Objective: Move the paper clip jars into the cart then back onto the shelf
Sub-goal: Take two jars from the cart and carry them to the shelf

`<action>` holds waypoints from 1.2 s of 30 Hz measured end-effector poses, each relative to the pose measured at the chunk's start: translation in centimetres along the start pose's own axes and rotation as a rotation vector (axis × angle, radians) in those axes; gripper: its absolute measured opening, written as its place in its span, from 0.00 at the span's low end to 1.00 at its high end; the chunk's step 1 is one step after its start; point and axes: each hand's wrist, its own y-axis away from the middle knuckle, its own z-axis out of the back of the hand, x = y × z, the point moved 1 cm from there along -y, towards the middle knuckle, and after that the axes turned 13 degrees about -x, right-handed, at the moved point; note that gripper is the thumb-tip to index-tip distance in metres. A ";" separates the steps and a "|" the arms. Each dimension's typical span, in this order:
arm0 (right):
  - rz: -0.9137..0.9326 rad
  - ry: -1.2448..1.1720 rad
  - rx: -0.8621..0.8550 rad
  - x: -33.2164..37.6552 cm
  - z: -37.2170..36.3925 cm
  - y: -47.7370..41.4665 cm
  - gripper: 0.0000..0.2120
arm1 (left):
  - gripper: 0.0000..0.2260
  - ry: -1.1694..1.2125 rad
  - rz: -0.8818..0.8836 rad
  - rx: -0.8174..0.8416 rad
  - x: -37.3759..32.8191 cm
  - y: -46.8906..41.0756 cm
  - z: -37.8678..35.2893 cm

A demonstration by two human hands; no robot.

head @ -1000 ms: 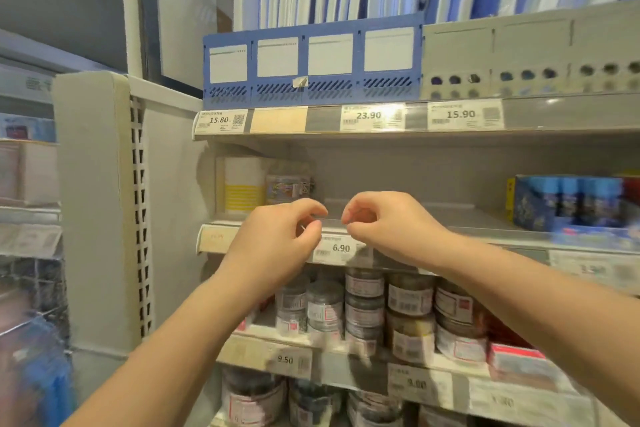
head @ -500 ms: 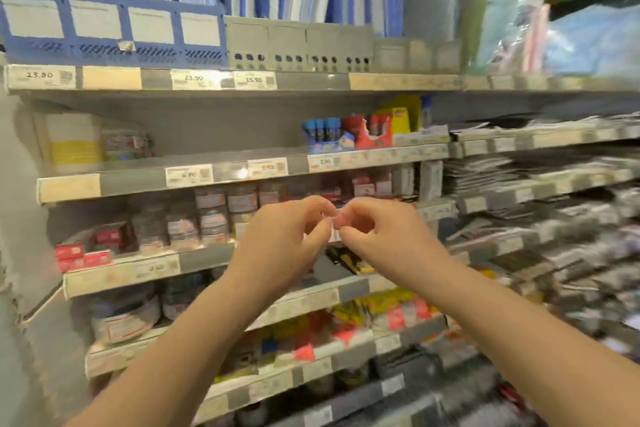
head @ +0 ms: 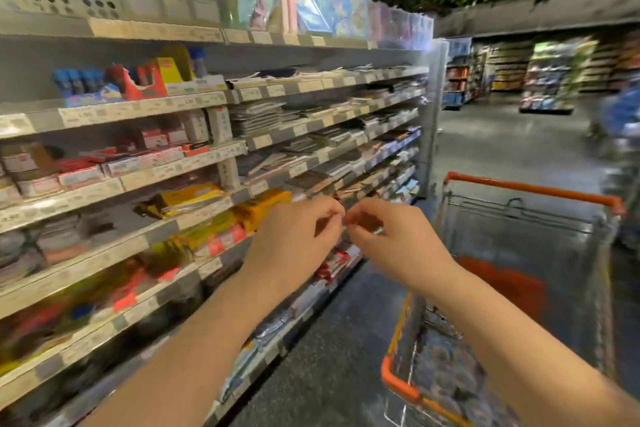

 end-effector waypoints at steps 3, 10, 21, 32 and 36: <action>-0.106 0.016 -0.019 -4.3 4.9 3.5 0.06 | 0.07 0.059 -0.034 0.072 -5.1 0.8 -4.8; -0.255 0.153 -0.089 -13.8 14.2 9.9 0.04 | 0.06 0.280 -0.027 0.243 -14.5 3.8 -15.8; -0.553 0.195 0.013 -29.0 10.0 10.0 0.06 | 0.04 0.337 -0.012 0.556 -10.3 3.6 -33.7; -1.057 0.181 -0.019 -43.5 1.3 9.1 0.07 | 0.08 0.373 -0.050 0.927 -1.3 3.1 -52.0; -1.259 0.205 -0.051 -47.4 -0.7 12.5 0.06 | 0.08 0.313 0.026 0.872 1.0 5.7 -56.8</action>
